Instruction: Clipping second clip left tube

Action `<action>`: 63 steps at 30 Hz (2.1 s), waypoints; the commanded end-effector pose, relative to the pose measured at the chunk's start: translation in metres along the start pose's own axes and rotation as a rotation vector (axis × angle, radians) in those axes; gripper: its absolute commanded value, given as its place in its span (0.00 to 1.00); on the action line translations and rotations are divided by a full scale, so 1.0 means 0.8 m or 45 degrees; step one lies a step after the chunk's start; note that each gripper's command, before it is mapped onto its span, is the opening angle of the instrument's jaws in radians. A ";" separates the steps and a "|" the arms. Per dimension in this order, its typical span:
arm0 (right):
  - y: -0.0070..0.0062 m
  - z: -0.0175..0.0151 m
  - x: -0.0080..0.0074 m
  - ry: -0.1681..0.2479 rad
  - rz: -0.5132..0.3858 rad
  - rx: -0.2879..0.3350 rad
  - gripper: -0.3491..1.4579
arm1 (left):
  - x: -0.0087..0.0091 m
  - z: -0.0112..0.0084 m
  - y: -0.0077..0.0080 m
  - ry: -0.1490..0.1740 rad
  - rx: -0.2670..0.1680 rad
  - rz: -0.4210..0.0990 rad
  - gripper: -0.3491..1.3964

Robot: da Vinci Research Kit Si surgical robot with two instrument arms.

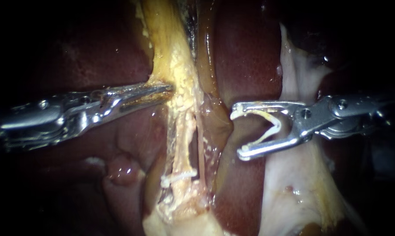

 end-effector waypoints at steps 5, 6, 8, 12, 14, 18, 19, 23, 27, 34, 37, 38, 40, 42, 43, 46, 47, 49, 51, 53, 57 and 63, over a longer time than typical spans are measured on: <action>-0.0003 0.0018 -0.0021 0.001 0.032 0.025 0.51 | -0.0018 -0.0024 -0.0006 0.005 0.010 -0.008 0.00; -0.0003 0.0022 -0.0025 -0.003 0.044 0.024 0.51 | -0.0024 -0.0030 -0.0007 0.012 0.016 -0.011 0.00; -0.0003 0.0040 -0.0044 -0.021 0.084 0.043 0.51 | -0.0039 -0.0048 -0.0010 -0.008 0.010 -0.012 0.00; -0.0006 0.0086 -0.0091 -0.068 0.157 0.073 0.51 | -0.0066 -0.0082 -0.0013 -0.054 0.002 -0.006 0.00; -0.0006 0.0106 -0.0110 -0.086 0.174 0.084 0.51 | -0.0076 -0.0098 -0.0015 -0.070 -0.001 0.002 0.00; 0.0002 0.0140 -0.0144 -0.127 0.210 0.101 0.51 | -0.0087 -0.0117 -0.0023 -0.089 -0.002 -0.007 0.00; 0.0004 0.0144 -0.0149 -0.135 0.214 0.103 0.51 | -0.0088 -0.0120 -0.0025 -0.089 -0.003 -0.001 0.00; 0.0015 0.0157 -0.0165 -0.160 0.223 0.096 0.51 | -0.0091 -0.0128 -0.0036 -0.092 -0.007 -0.004 0.00; 0.0026 0.0162 -0.0175 -0.172 0.228 0.090 0.51 | -0.0094 -0.0132 -0.0043 -0.096 -0.010 0.001 0.00; 0.0029 0.0179 -0.0177 -0.177 0.228 0.103 0.51 | -0.0095 -0.0133 -0.0045 -0.100 -0.011 0.000 0.00; 0.0025 0.0184 -0.0172 -0.171 0.227 0.145 0.50 | -0.0095 -0.0132 -0.0046 -0.100 -0.011 0.000 0.00; 0.0021 0.0185 -0.0170 -0.157 0.223 0.170 0.50 | -0.0095 -0.0132 -0.0046 -0.100 -0.011 0.000 0.00; 0.0016 0.0186 -0.0167 -0.138 0.243 0.215 0.50 | -0.0094 -0.0132 -0.0046 -0.100 -0.011 0.000 0.00; 0.0009 0.0188 -0.0163 -0.125 0.268 0.262 0.50 | -0.0094 -0.0132 -0.0046 -0.100 -0.011 0.000 0.00; 0.0007 0.0189 -0.0161 -0.120 0.277 0.281 0.50 | -0.0094 -0.0132 -0.0046 -0.100 -0.012 0.000 0.00; 0.0005 0.0199 -0.0157 -0.107 0.272 0.302 0.49 | -0.0095 -0.0131 -0.0046 -0.101 -0.012 0.000 0.00; 0.0006 0.0204 -0.0156 -0.107 0.269 0.303 0.49 | -0.0095 -0.0130 -0.0046 -0.101 -0.013 0.000 0.00; 0.0008 0.0216 -0.0158 -0.108 0.271 0.300 0.49 | -0.0094 -0.0128 -0.0047 -0.101 -0.014 0.000 0.00; 0.0010 0.0229 -0.0162 -0.109 0.267 0.296 0.49 | -0.0094 -0.0127 -0.0048 -0.102 -0.019 0.000 0.00; 0.0010 0.0238 -0.0166 -0.111 0.272 0.295 0.49 | -0.0093 -0.0126 -0.0049 -0.103 -0.020 0.000 0.00; 0.0010 0.0243 -0.0168 -0.107 0.283 0.300 0.47 | -0.0093 -0.0125 -0.0049 -0.103 -0.020 0.000 0.00; 0.0007 0.0231 -0.0168 -0.109 0.329 0.288 0.23 | -0.0092 -0.0124 -0.0049 -0.103 -0.020 0.001 0.00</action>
